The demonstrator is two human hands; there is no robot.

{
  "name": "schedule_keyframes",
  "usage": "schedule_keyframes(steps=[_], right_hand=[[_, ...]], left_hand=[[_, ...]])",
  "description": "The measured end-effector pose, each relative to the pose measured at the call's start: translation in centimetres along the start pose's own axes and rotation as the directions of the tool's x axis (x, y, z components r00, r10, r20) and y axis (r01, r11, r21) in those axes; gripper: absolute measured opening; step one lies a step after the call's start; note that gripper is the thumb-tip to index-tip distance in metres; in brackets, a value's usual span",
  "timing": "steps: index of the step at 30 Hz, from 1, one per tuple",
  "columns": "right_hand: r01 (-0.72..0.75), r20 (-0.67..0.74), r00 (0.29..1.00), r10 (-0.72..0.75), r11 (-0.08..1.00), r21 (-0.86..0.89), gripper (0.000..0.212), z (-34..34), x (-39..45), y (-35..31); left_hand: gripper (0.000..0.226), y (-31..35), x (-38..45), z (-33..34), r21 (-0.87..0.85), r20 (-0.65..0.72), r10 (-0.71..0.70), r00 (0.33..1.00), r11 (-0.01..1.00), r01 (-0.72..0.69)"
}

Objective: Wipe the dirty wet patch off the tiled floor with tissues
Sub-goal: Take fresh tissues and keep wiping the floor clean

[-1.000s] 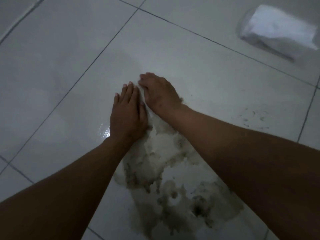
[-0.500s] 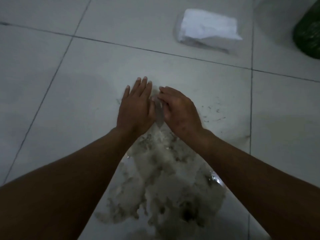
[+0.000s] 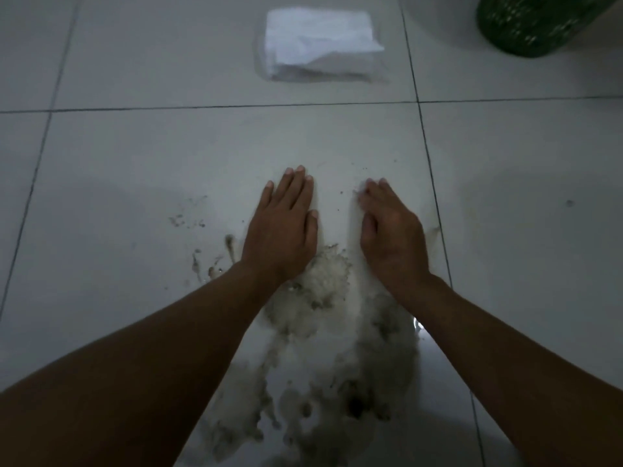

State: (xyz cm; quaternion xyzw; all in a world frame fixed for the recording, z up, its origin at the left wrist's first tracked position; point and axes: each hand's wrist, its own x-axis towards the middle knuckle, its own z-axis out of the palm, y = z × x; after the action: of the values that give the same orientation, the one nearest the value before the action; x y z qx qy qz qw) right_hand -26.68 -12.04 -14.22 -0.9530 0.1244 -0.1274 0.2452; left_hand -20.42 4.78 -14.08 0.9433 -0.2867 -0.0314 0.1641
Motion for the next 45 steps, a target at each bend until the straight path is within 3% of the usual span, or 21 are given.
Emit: schedule_keyframes(steps=[2, 5, 7, 11, 13, 15, 17, 19, 21, 25, 28, 30, 34, 37, 41, 43, 45], right_hand=[[-0.057, 0.021, 0.998, 0.056, 0.998, 0.021, 0.037, 0.7, 1.4, -0.7], [0.198, 0.109, 0.973, -0.203, 0.979, 0.057, 0.039, 1.1, 0.4, -1.3], [0.268, 0.115, 0.955, -0.272, 0.962, 0.050, 0.038, 0.7, -0.8, -0.5], [0.040, -0.064, 0.997, -0.040, 0.999, 0.001, 0.034, 0.5, 0.4, 1.6], [-0.125, -0.067, 0.990, 0.126, 0.992, 0.025, 0.037, 1.1, 2.8, 1.3], [-0.178, -0.023, 0.984, 0.179, 0.982, 0.061, 0.039, 1.6, 4.7, 0.3], [-0.018, 0.024, 1.000, 0.017, 0.998, 0.060, 0.038, 1.8, 4.7, -1.0], [0.222, 0.107, 0.967, -0.230, 0.971, 0.082, 0.038, 1.6, 3.2, -1.5], [0.291, 0.146, 0.942, -0.301, 0.953, 0.087, 0.039, 0.7, 2.2, -0.4], [0.037, -0.055, 0.998, -0.035, 0.999, 0.026, 0.036, -0.3, 4.0, 3.3], [-0.125, -0.050, 0.991, 0.127, 0.992, 0.029, 0.036, 0.6, 7.2, 3.1], [-0.058, 0.003, 0.998, 0.058, 0.997, 0.054, 0.037, 1.0, 7.7, 2.1], [0.245, 0.074, 0.966, -0.249, 0.968, 0.060, 0.033, 0.3, 5.3, 2.3], [0.133, -0.036, 0.991, -0.131, 0.991, 0.034, 0.034, 0.0, 7.0, 4.3], [-0.096, -0.021, 0.995, 0.097, 0.995, 0.039, 0.034, 1.1, 12.6, 4.7], [-0.124, -0.003, 0.992, 0.124, 0.991, 0.055, 0.034, 1.3, 13.4, 4.3], [-0.056, 0.027, 0.998, 0.054, 0.996, 0.069, 0.034, 1.2, 12.1, 3.3]], left_hand=[[0.063, 0.0, 0.1, 0.1, 0.008, -0.003, 0.009, 1.000, 1.000, -0.009], [0.062, -0.1, 0.0, 0.4, -0.003, -0.034, 0.013, 0.999, 1.000, -0.013], [0.061, -0.3, 0.0, 0.6, -0.008, -0.054, 0.021, 0.998, 1.000, -0.021], [0.062, -0.2, 0.0, 0.7, -0.020, -0.061, 0.013, 0.998, 1.000, -0.015], [0.062, -0.2, 0.1, 0.8, -0.037, -0.057, 0.005, 0.998, 0.999, -0.007], [0.062, -0.2, 0.1, 0.7, -0.041, -0.066, 0.006, 0.998, 0.999, -0.009], [0.061, -0.3, 0.1, 0.7, -0.033, -0.079, 0.018, 0.997, 0.999, -0.021], [0.061, -0.5, 0.2, 0.7, -0.030, -0.082, 0.017, 0.996, 0.999, -0.020], [0.061, -0.5, 0.6, 0.7, -0.033, -0.093, 0.015, 0.996, 0.999, -0.018], [0.062, -0.2, 2.3, 0.7, -0.039, -0.110, 0.010, 0.994, 0.999, -0.014], [0.062, 0.5, 3.9, 0.8, -0.044, -0.101, -0.007, 0.995, 0.999, 0.002], [0.063, 1.0, 5.0, 1.0, -0.037, -0.092, -0.009, 0.996, 0.999, 0.006], [0.064, 1.5, 6.7, 1.3, -0.032, -0.096, -0.017, 0.995, 0.999, 0.014], [0.064, 1.6, 7.5, 1.6, -0.017, -0.086, -0.018, 0.996, 1.000, 0.017], [0.062, 1.6, 7.4, 1.8, -0.021, -0.100, -0.019, 0.995, 1.000, 0.017], [0.062, 1.6, 7.4, 1.9, -0.023, -0.097, -0.017, 0.995, 1.000, 0.014], [0.062, 1.6, 7.5, 1.7, -0.026, -0.079, -0.017, 0.997, 1.000, 0.015]])
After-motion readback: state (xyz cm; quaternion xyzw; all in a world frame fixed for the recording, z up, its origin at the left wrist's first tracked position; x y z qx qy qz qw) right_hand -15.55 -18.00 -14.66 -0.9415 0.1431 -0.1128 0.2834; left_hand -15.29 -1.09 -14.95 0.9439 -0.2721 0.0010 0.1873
